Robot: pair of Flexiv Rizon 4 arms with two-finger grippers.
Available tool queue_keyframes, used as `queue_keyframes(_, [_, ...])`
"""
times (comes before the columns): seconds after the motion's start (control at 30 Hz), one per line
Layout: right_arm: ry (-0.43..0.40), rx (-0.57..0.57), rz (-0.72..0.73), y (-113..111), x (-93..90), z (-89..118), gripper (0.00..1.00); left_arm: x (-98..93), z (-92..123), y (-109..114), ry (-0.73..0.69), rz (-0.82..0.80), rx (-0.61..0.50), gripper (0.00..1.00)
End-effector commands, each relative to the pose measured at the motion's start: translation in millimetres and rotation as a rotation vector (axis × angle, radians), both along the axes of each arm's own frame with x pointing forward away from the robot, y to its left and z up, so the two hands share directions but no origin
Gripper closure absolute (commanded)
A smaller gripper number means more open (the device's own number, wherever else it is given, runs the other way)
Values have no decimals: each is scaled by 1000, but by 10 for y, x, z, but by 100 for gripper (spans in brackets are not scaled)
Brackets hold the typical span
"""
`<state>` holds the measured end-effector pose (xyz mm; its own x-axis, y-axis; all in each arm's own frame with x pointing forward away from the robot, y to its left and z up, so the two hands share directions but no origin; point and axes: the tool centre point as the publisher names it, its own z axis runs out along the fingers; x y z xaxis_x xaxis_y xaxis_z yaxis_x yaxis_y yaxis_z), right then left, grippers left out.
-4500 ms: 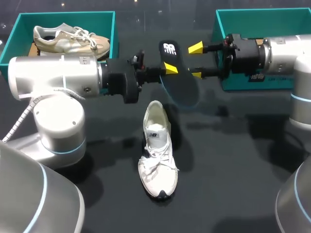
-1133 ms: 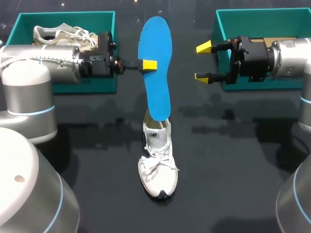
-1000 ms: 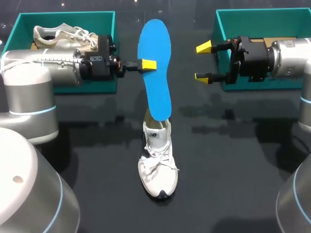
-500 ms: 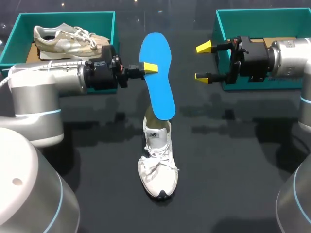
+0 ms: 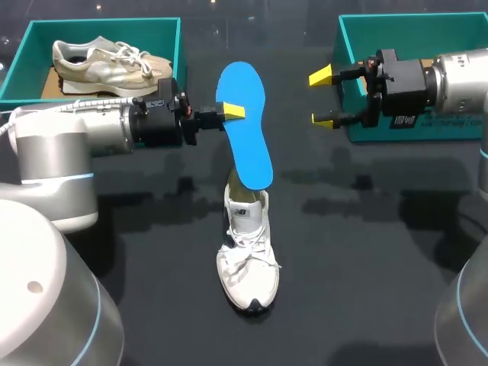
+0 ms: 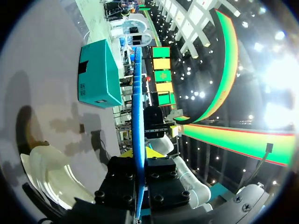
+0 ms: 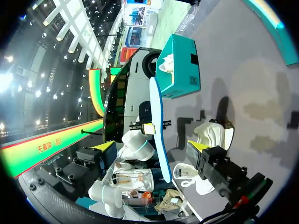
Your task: Take the shoe out of the shoebox, open the shoe tongue, remove and reinsert the insole, then place the shoe into the shoebox
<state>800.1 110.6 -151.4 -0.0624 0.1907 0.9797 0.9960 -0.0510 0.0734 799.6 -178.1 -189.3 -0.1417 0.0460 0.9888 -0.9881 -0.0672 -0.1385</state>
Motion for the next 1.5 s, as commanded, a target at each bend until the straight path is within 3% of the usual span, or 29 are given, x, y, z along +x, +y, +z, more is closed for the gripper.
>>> queue_keyframes(0.03, [14,-110,-16,12,-84,160,0,-9,-13,-27,10,3,9,100])
queue_keyframes(1.0, [63,-700,-51,264,-214,520,0,-19,-27,-40,29,4,14,100])
queue_keyframes(1.5, [83,-968,-51,611,-307,638,0,-19,-27,-40,29,4,14,100])
